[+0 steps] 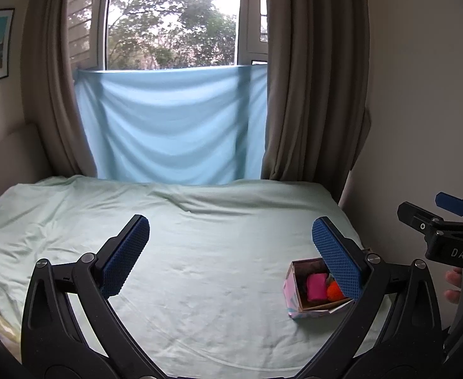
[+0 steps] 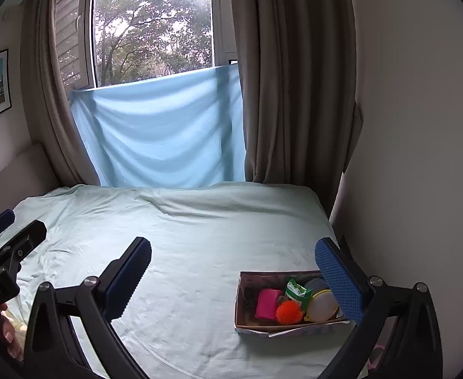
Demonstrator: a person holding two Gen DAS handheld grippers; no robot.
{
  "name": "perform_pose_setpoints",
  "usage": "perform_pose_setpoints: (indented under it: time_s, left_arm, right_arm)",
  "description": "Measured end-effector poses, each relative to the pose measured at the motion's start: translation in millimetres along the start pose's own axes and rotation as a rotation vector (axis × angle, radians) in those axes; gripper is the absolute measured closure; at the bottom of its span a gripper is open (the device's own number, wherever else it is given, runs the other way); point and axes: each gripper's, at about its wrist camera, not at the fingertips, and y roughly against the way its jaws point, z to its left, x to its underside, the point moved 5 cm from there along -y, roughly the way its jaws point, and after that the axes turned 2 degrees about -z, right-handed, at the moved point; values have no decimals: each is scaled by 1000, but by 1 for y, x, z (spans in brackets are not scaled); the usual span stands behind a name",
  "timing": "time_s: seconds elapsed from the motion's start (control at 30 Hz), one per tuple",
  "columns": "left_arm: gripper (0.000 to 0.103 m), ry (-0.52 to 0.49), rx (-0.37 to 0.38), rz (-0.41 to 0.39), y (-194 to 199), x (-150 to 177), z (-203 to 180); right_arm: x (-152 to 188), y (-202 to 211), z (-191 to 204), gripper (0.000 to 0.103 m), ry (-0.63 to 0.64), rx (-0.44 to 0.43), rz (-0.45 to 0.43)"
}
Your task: Organize soft objects
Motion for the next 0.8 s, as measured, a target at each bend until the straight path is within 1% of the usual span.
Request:
perform_pose_setpoints:
  time_s: [0.8]
  left_arm:
    - [0,-6,11,4,-7,-1,13]
  right_arm:
    - [-4,-5,12,0,-11,25,-12]
